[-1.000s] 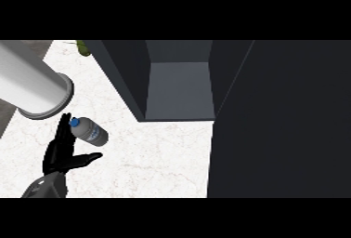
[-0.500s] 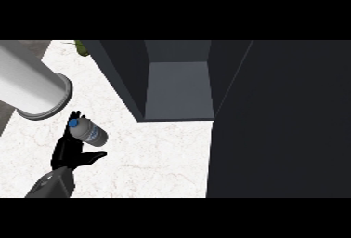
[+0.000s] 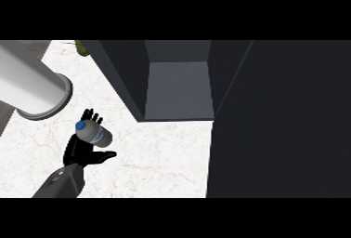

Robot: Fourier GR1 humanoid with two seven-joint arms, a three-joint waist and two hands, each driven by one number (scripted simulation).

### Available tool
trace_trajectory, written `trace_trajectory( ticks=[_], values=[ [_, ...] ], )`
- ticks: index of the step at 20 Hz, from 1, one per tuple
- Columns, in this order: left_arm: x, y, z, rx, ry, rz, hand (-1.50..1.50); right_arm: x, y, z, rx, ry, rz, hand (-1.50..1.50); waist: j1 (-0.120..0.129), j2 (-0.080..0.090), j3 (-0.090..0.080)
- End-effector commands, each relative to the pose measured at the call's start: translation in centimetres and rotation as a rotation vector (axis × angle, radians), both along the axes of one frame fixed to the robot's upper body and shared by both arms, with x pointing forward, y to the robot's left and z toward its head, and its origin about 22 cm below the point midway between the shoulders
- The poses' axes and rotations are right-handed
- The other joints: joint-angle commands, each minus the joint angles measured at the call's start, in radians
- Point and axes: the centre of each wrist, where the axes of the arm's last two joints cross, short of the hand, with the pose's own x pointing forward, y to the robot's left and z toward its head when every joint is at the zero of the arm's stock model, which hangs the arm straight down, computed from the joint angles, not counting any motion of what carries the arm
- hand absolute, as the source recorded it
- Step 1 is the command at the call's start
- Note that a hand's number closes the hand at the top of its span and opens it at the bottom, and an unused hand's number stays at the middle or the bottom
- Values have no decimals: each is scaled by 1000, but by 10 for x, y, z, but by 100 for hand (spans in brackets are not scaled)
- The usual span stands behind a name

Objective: Pick up the bottled water, place it into the cabinet and close the cabinet

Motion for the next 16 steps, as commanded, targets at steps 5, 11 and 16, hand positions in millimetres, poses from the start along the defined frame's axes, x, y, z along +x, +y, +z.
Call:
trace_trajectory(
  ticks=[5, 11, 16],
  values=[
    [-3, -9, -5, -31, -65, -66, 150, 8, 0, -6, -5, 14, 0, -150, 5, -1, 0],
    [15, -3, 10, -21, -80, -59, 150, 5, 6, 1, -22, 10, 4, -150, 3, -1, 0],
    [-19, -6, -14, -180, -64, -84, 150, 7, 11, -3, -17, 21, 1, -150, 15, -3, 0]
  ],
)
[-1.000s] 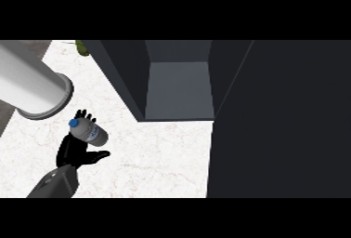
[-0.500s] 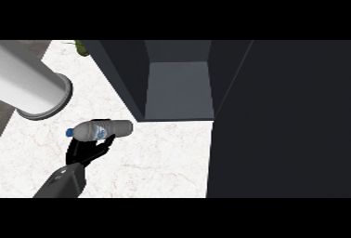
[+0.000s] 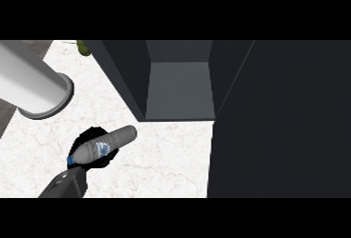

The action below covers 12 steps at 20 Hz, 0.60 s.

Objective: Pick up the bottled water, place it into the cabinet and close the cabinet

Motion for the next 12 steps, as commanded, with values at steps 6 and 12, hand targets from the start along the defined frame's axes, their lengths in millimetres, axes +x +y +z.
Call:
trace_trajectory(
  ticks=[6, 12],
  values=[
    [-4, 21, 5, -160, -66, -20, 150, -17, 2, -5, 7, 5, -9, -150, -3, -2, 0],
    [-8, -6, -3, -226, -88, -20, 150, 1, 1, -9, 1, 7, -21, -150, 13, -4, 1]
  ],
)
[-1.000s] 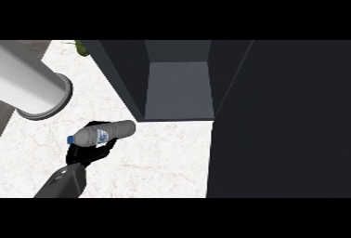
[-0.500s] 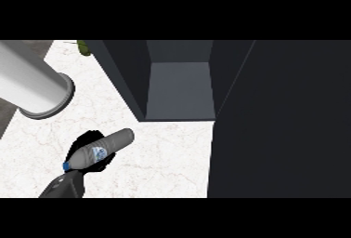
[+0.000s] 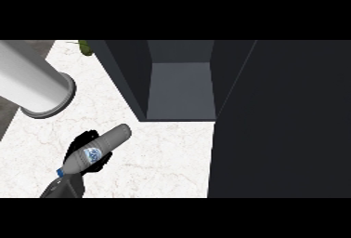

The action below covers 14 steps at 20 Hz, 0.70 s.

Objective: Pick up the bottled water, place it into the cabinet and close the cabinet

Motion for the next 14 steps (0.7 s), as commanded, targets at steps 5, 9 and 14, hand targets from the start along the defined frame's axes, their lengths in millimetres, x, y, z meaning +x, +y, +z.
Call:
trace_trajectory(
  ticks=[5, 9, 14],
  values=[
    [22, -14, 17, -110, -77, -51, 150, 16, -12, 6, -3, -2, 6, -150, 13, -2, 1],
    [6, -20, 20, -89, -83, -99, 150, 12, 0, 0, -24, -10, -2, -150, 21, -7, 3],
    [17, -40, 48, -55, -78, -130, 150, 16, 4, 1, 14, -6, 9, -150, 15, -4, 2]
  ],
)
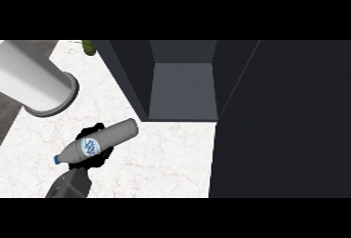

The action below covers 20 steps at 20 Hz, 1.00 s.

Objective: Pick up the bottled water, place it into the cabinet and close the cabinet

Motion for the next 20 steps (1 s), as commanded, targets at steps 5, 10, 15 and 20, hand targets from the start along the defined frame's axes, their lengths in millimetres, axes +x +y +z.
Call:
trace_trajectory(
  ticks=[5, 10, 15, 20],
  values=[
    [7, -48, 56, 41, -75, -50, 150, 4, 16, -24, 18, 24, 12, -150, 0, 0, 0],
    [32, -84, 99, 68, -128, -45, 150, -6, 33, -24, 36, 12, 24, -150, -12, 1, 0],
    [45, -120, 140, 119, -144, -30, 150, -1, 11, -3, 36, -8, 17, -150, -16, 3, -1],
    [56, -154, 159, 173, -153, -40, 150, 3, 4, -8, 48, 19, 24, -150, -20, 4, -1]
  ],
)
